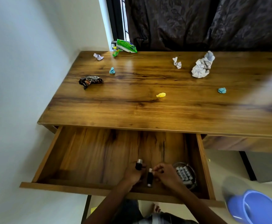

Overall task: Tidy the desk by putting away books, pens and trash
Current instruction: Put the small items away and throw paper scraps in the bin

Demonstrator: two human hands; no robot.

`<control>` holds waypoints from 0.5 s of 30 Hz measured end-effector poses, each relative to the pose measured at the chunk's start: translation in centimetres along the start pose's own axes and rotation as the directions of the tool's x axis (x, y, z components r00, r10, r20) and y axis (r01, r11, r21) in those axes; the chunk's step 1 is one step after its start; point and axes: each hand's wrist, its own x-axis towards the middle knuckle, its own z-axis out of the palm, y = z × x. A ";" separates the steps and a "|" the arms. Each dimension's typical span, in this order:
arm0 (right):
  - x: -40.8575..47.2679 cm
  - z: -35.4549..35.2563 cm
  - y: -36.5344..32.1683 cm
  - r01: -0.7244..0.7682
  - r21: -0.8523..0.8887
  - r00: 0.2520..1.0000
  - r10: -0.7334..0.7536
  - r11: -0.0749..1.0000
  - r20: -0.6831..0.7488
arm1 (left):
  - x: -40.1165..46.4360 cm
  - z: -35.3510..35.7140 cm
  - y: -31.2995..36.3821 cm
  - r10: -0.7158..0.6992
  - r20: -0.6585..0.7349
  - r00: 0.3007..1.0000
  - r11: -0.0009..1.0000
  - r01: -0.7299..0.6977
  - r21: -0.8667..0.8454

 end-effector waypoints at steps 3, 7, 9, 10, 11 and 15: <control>0.1 0.2 0.6 -0.035 -0.004 0.999 0.035 0.999 -0.004 | 0.0 -0.1 0.0 0.051 -0.015 0.999 0.998 -0.050 0.033; 0.2 0.0 0.8 -0.020 -0.061 0.999 0.017 0.998 -0.045 | 0.1 -0.4 -0.1 0.131 -0.032 0.991 0.982 -0.126 0.144; 0.2 0.0 0.7 -0.016 -0.067 0.999 0.013 0.998 -0.038 | 0.2 -0.4 -0.2 0.187 -0.062 0.980 0.952 -0.165 0.259; 0.2 0.1 0.6 -0.016 -0.075 0.999 0.013 0.997 -0.033 | 0.1 -0.3 -0.1 0.210 -0.081 0.974 0.929 -0.174 0.326; 0.3 0.1 0.6 -0.013 -0.090 1.000 0.010 0.996 -0.030 | 0.2 -0.3 -0.1 0.233 -0.091 0.968 0.905 -0.181 0.384; 0.4 0.2 0.6 -0.007 -0.130 0.999 0.001 0.992 -0.046 | 0.3 -0.4 0.0 0.207 -0.021 0.978 0.863 -0.172 0.475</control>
